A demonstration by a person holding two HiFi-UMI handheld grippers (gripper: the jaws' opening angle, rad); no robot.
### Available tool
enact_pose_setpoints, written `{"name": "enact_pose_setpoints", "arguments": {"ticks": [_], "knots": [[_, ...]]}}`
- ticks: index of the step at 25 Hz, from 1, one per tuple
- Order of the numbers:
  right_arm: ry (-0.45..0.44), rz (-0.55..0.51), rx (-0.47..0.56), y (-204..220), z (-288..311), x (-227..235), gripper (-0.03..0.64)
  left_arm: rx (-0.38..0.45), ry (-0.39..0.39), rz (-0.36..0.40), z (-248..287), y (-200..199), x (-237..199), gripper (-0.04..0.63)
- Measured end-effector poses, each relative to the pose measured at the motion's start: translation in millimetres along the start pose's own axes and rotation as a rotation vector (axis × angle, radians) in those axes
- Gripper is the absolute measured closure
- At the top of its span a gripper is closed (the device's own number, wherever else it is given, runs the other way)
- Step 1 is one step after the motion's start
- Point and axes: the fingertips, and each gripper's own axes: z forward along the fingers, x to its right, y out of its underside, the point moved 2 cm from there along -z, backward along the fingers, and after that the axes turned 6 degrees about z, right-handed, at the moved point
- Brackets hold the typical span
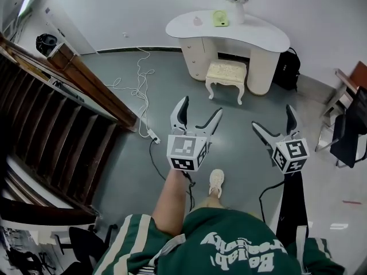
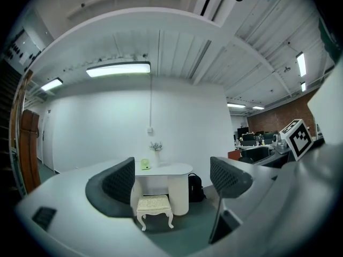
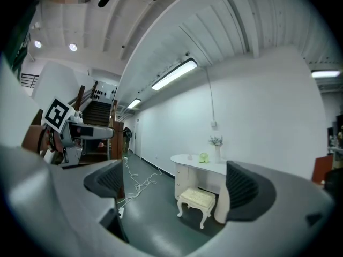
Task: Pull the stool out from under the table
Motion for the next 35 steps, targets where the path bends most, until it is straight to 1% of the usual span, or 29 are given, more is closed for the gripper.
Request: {"name": "enact_pose_setpoints", "arguments": {"ticks": [8,16,21,24,28,35], "knots": [[0.009,-0.011,-0.026,-6,78,16,0.018,0.006,0.024,0.012,66,2,-49,0.152],[0.046,-0.029,-0.026,-20,151,37,0.018,0.013,0.041,0.039,133,0,-105,0.152],[0.081,-0.066,-0.055,-18,191,47,0.018,0.007,0.081,0.03,172,8,-130,0.152],[0.084,-0.06,-0.063,-16,210,49,0.019,0.007,0.098,0.024,189,13,-140,0.155],[0.084,-0.065,-0.076,-10,232,51,0.018,0.001,0.1,0.033,206,22,-153,0.183],[0.083,-0.106,-0.097,-8,257,48,0.018,-0.014,0.084,0.056,221,31,-173,0.199]]}}
